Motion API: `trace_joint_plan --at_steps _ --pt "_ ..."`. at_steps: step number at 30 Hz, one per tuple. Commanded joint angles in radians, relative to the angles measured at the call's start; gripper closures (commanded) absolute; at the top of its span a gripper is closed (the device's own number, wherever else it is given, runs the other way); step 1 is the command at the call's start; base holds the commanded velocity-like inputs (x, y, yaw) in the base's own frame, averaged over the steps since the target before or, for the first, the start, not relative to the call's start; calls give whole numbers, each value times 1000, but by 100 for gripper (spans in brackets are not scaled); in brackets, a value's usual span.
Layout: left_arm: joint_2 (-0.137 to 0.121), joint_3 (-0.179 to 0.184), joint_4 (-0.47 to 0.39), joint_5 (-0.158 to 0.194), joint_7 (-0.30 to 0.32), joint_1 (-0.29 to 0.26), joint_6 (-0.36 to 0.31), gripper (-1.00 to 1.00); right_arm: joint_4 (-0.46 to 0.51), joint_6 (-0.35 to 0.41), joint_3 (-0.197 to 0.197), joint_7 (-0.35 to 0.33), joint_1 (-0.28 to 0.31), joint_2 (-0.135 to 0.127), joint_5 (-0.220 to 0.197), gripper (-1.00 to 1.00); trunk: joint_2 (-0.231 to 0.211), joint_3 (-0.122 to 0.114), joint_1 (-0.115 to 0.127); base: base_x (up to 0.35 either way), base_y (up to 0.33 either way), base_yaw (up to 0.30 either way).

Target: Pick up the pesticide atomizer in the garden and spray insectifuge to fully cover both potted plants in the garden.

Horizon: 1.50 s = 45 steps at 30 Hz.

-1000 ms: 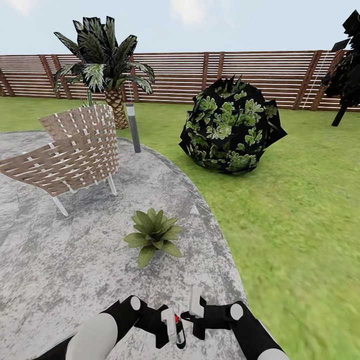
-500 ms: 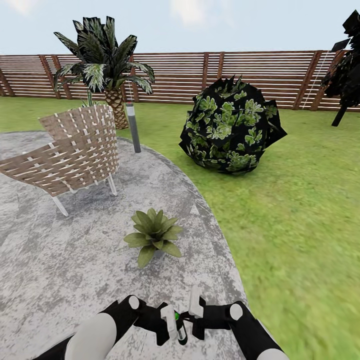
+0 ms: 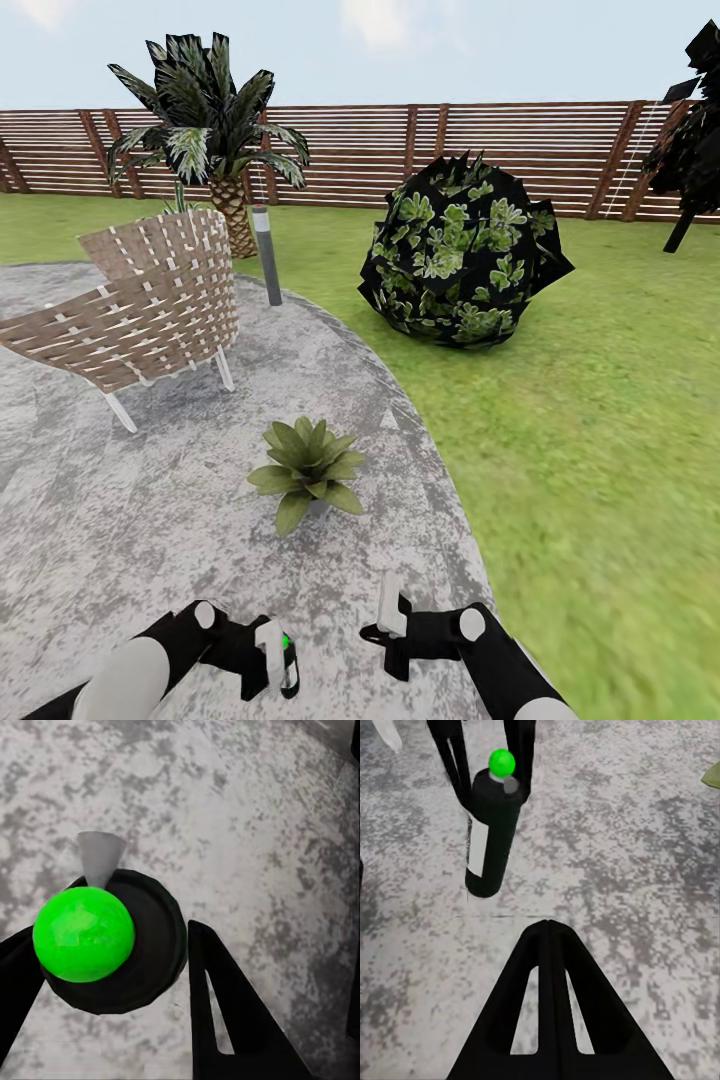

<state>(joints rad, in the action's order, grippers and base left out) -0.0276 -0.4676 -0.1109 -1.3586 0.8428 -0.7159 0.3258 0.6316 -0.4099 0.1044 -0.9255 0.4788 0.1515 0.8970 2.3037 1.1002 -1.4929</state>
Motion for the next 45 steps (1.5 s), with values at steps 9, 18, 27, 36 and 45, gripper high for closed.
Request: trace_joint_plan --at_steps 9,18,27,36,45 --pt "-117 -31 -14 26 -75 3 -1 100 -7 -5 14 149 0 -68 9 -100 0 1 0 0 0 0" --pt "-113 -34 -19 456 -229 3 -15 100 -510 -12 127 838 -2 -226 -2 -100 0 1 0 0 0 0" --pt "-52 -30 -25 565 -430 -6 -338 100 -600 -130 659 1070 -28 -230 -1 -100 0 1 0 0 0 0" --pt "-46 -23 -106 563 -429 -4 -554 100 -600 -134 725 1073 -54 -230 -2 -100 0 1 0 0 0 0" --pt "-4 -24 -166 563 -429 -12 -739 100 -599 -139 740 1073 -54 -236 -1 -100 0 1 0 46 0 0"
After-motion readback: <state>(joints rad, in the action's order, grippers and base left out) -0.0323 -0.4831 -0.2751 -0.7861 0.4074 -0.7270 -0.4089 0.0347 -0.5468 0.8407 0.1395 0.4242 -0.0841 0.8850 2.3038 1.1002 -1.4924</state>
